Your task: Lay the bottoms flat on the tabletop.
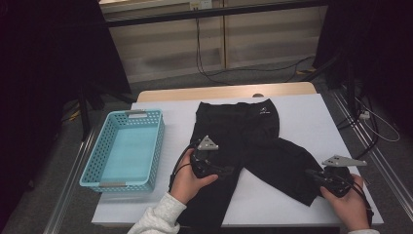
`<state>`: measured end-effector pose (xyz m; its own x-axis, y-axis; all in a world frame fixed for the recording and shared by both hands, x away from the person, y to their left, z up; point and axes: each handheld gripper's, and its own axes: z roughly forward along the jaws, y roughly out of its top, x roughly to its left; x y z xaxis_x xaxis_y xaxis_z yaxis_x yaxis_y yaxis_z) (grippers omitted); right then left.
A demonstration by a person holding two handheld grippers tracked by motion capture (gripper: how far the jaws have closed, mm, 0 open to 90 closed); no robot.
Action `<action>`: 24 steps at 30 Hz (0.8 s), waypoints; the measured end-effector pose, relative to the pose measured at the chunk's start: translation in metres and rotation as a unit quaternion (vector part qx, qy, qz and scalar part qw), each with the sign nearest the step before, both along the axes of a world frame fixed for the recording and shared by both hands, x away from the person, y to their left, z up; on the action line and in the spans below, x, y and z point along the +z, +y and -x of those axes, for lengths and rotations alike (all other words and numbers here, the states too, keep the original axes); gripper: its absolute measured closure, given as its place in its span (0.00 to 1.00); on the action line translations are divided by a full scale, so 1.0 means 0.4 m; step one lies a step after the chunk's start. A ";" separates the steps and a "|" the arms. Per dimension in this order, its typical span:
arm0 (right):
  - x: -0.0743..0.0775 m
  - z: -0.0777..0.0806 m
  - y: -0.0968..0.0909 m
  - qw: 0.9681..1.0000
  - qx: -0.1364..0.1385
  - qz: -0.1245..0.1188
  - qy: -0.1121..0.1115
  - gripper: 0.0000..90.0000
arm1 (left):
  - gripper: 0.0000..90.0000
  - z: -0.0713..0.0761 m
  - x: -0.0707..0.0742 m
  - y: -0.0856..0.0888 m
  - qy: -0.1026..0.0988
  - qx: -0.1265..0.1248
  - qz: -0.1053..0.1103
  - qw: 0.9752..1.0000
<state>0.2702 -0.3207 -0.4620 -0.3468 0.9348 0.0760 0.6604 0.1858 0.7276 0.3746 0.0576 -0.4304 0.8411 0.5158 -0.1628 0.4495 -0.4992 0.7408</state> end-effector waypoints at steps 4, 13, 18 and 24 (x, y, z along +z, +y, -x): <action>-0.001 -0.007 -0.002 1.000 -0.008 -0.016 0.006 1.00 | 0.22 0.002 -0.003 -0.006 0.002 -0.006 -0.005 1.000; 0.037 0.007 -0.046 0.999 -0.023 -0.040 -0.009 1.00 | 0.22 0.003 0.001 -0.011 0.002 -0.009 0.002 1.000; 0.044 0.025 -0.089 0.998 -0.043 -0.045 -0.017 1.00 | 0.22 0.003 0.004 -0.012 0.000 -0.008 0.001 1.000; 0.048 0.038 -0.134 0.995 -0.064 -0.066 -0.032 1.00 | 0.22 0.002 0.001 -0.016 0.001 -0.010 -0.001 1.000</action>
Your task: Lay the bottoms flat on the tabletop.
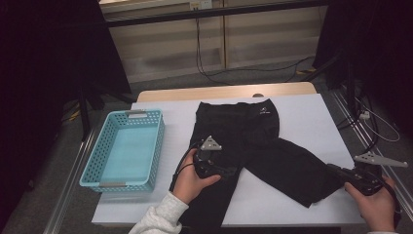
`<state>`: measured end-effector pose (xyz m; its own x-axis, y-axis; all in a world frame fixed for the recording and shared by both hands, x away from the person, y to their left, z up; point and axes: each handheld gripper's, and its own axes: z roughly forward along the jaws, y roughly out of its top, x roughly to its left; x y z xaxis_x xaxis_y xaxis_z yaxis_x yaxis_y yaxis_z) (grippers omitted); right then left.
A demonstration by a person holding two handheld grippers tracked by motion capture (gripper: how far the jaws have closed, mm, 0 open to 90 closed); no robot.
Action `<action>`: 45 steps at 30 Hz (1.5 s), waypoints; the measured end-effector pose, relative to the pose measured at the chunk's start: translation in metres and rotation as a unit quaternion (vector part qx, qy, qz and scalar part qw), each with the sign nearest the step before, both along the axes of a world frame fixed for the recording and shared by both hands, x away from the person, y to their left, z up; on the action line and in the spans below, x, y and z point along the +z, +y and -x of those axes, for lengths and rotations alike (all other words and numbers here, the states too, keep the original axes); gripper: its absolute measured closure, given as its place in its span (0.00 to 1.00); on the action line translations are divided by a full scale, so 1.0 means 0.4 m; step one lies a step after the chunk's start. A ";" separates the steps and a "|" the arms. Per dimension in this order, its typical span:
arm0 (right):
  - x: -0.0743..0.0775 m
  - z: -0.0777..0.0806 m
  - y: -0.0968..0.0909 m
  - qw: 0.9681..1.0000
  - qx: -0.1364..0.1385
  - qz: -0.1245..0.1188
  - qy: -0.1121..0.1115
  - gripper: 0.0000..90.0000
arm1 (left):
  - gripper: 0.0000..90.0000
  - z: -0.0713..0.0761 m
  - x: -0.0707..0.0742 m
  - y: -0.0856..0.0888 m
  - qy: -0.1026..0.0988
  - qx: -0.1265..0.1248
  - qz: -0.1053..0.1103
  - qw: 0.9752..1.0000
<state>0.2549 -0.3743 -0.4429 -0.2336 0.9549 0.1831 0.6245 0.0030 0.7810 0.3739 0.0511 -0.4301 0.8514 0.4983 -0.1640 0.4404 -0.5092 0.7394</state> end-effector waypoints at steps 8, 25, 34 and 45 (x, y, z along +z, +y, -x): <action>-0.015 -0.008 -0.009 1.000 -0.006 0.023 0.006 1.00 | 0.22 -0.001 0.001 0.001 -0.001 0.001 0.000 1.000; -0.007 -0.016 0.134 0.996 0.078 0.032 -0.003 0.67 | 0.21 -0.001 0.003 0.002 0.001 0.000 -0.002 1.000; -0.031 -0.022 0.302 0.979 0.193 0.072 0.006 0.66 | 0.21 -0.001 0.007 0.006 -0.002 0.003 -0.002 1.000; -0.050 -0.018 0.316 0.974 0.209 0.088 0.009 0.99 | 0.21 0.000 0.008 0.003 -0.002 0.002 -0.005 1.000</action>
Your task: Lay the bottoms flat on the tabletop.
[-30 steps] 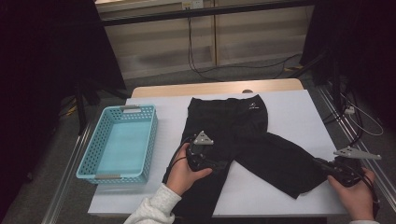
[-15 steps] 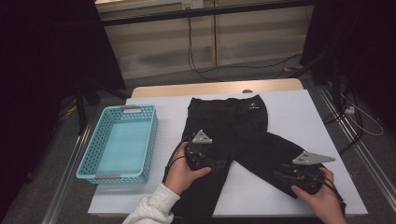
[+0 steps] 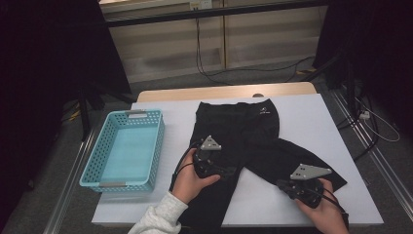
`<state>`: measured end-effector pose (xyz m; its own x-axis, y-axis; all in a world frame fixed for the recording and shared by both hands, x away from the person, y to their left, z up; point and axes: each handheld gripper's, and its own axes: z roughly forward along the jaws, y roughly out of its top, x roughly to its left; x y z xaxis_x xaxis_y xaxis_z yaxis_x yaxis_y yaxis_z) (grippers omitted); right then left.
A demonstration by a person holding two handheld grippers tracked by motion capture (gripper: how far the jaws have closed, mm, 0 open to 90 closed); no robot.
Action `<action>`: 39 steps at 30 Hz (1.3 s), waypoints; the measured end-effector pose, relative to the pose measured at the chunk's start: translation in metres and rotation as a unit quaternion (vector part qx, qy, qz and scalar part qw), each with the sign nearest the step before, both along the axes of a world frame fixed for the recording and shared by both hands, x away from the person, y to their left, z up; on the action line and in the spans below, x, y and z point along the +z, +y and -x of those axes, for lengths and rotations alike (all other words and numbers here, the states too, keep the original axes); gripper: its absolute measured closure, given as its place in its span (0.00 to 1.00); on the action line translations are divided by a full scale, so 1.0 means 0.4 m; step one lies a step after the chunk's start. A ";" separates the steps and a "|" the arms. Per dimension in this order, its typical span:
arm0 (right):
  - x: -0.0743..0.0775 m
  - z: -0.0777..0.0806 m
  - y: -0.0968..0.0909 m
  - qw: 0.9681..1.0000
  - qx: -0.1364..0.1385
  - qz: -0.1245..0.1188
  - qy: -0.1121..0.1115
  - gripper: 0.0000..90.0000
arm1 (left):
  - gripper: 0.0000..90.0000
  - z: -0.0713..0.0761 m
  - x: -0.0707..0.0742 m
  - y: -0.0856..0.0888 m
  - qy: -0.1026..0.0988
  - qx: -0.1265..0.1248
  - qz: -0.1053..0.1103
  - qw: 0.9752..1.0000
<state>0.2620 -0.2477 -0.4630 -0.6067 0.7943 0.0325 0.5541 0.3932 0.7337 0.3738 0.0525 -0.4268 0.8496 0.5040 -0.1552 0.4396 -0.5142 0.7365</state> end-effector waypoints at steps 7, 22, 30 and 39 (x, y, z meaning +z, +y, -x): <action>0.008 0.009 0.040 0.999 0.020 -0.008 0.024 0.99 | 0.21 -0.003 -0.006 -0.001 0.004 -0.002 -0.003 1.000; 0.036 0.006 0.015 0.999 -0.006 -0.031 -0.009 0.75 | 0.21 -0.004 -0.006 -0.002 0.004 -0.002 -0.003 1.000; 0.032 -0.003 -0.155 0.988 -0.153 -0.010 -0.025 0.69 | 0.21 -0.004 -0.003 -0.002 0.001 0.000 0.000 1.000; -0.001 -0.023 -0.202 0.984 -0.178 -0.007 -0.004 0.75 | 0.21 -0.003 -0.006 -0.006 0.002 -0.003 -0.004 1.000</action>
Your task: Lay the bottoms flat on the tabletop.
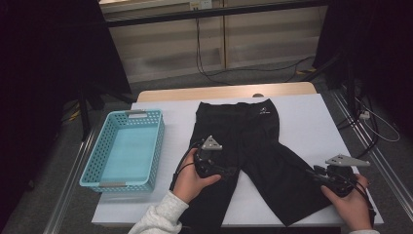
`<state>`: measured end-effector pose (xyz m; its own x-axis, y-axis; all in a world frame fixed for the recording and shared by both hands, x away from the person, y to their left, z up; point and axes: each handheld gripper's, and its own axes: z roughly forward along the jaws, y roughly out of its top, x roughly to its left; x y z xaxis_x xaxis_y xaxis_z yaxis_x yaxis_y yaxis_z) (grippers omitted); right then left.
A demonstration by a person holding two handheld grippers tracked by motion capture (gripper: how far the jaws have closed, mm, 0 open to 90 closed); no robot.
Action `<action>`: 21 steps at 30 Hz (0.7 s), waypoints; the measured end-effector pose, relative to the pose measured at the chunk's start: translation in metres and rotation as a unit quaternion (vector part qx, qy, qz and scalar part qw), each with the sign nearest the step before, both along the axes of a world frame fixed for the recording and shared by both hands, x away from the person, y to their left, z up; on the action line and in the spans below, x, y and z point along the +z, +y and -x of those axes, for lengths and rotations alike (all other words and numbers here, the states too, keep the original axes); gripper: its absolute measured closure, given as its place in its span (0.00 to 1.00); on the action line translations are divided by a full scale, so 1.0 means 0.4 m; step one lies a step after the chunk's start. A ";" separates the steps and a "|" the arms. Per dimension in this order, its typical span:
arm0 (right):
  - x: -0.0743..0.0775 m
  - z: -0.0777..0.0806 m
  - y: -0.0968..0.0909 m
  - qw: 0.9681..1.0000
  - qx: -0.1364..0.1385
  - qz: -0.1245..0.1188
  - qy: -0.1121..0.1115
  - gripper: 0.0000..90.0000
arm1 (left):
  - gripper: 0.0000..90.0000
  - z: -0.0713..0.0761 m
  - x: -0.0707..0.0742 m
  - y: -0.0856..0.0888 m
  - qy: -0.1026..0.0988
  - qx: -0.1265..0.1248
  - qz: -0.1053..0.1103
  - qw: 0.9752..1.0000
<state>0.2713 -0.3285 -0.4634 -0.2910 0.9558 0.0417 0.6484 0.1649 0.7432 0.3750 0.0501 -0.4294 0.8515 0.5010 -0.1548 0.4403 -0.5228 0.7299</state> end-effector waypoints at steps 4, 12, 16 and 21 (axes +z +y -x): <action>-0.002 -0.008 -0.012 1.000 -0.006 -0.016 0.003 0.88 | 0.21 0.001 -0.002 -0.001 0.000 0.000 0.000 1.000; 0.009 0.014 -0.028 0.999 0.006 -0.042 0.032 1.00 | 0.21 -0.002 0.005 -0.003 0.000 -0.001 0.003 1.000; 0.017 0.046 -0.025 0.997 0.024 -0.042 0.053 0.99 | 0.21 -0.002 0.009 -0.003 -0.001 -0.001 0.005 1.000; 0.029 0.046 -0.014 0.999 0.012 -0.037 0.020 0.80 | 0.21 -0.003 0.009 -0.005 -0.003 0.000 0.005 1.000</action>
<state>0.2528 -0.3343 -0.4519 -0.3105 0.9423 0.1249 0.6741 0.1257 0.7279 0.3761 0.0482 -0.4256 0.8522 0.5000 -0.1544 0.4362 -0.5158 0.7373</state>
